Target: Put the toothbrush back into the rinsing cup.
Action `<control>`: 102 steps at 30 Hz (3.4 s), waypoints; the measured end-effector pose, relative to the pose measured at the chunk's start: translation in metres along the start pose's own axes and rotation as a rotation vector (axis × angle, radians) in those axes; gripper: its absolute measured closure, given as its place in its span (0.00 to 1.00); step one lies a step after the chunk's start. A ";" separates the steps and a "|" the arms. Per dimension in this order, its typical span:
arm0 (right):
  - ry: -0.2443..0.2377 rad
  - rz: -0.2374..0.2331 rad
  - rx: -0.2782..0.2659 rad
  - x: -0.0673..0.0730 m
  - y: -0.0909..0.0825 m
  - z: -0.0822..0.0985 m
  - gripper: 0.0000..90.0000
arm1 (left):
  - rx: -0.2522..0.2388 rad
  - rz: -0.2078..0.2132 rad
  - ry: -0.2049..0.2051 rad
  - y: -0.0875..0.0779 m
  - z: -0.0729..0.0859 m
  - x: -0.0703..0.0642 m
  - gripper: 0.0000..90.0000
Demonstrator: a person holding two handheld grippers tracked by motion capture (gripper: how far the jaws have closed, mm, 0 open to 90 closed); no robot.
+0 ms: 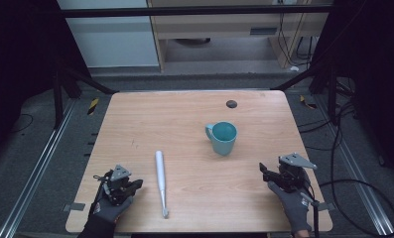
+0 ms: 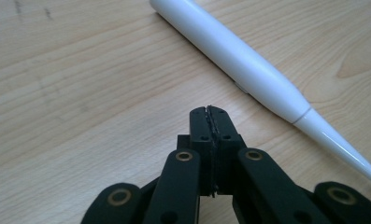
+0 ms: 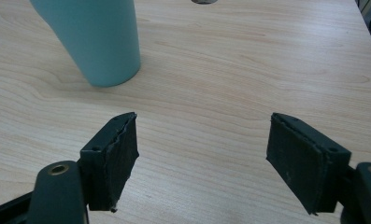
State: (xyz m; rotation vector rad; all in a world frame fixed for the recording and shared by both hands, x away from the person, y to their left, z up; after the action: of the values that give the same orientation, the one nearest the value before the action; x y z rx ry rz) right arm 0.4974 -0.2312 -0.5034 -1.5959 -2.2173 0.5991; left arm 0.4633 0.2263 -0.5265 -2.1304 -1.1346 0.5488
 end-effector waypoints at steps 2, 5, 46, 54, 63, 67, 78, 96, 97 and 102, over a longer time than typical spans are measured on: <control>0.012 -0.007 0.005 0.000 0.001 0.001 0.28 | 0.024 0.019 0.016 0.003 0.002 -0.007 0.99; 0.011 -0.010 0.002 0.000 0.001 0.001 0.28 | 0.039 0.038 0.034 0.005 0.003 -0.015 0.99; 0.014 -0.005 0.015 -0.003 0.003 0.002 0.29 | 0.065 0.171 0.143 0.026 -0.008 -0.071 0.99; 0.012 -0.007 0.021 -0.003 0.004 0.003 0.29 | 0.055 0.172 0.148 0.031 -0.015 -0.078 0.99; 0.014 -0.005 0.022 -0.003 0.005 0.002 0.29 | 0.051 0.176 0.157 0.038 -0.020 -0.085 0.99; 0.010 -0.005 0.025 -0.003 0.005 0.003 0.29 | 0.047 0.180 0.157 0.042 -0.023 -0.087 0.99; 0.013 -0.010 0.026 -0.003 0.005 0.003 0.29 | 0.040 0.191 0.164 0.047 -0.030 -0.094 0.99; 0.013 -0.007 0.022 -0.003 0.005 0.002 0.29 | -0.045 0.153 0.126 0.025 -0.058 -0.065 0.99; 0.016 -0.010 0.022 -0.003 0.005 0.002 0.29 | -0.051 0.141 0.111 0.024 -0.061 -0.057 0.99; 0.012 -0.009 0.030 -0.002 0.007 0.003 0.29 | -0.061 0.057 0.075 0.026 -0.073 -0.023 0.99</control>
State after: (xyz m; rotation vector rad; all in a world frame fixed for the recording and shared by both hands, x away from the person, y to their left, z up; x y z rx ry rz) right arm 0.5017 -0.2317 -0.5097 -1.5697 -2.1957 0.6158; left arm 0.5109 0.1705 -0.4930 -2.2224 -1.0641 0.4614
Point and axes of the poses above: each handheld gripper's, and its own axes: y roughly forward along the jaws, z roughly out of its underside, x roughly to its left, the point moved 7 cm from there along y, roughly forward along the jaws, and after that the axes turned 1 degree about -z, right-handed, at the moved point
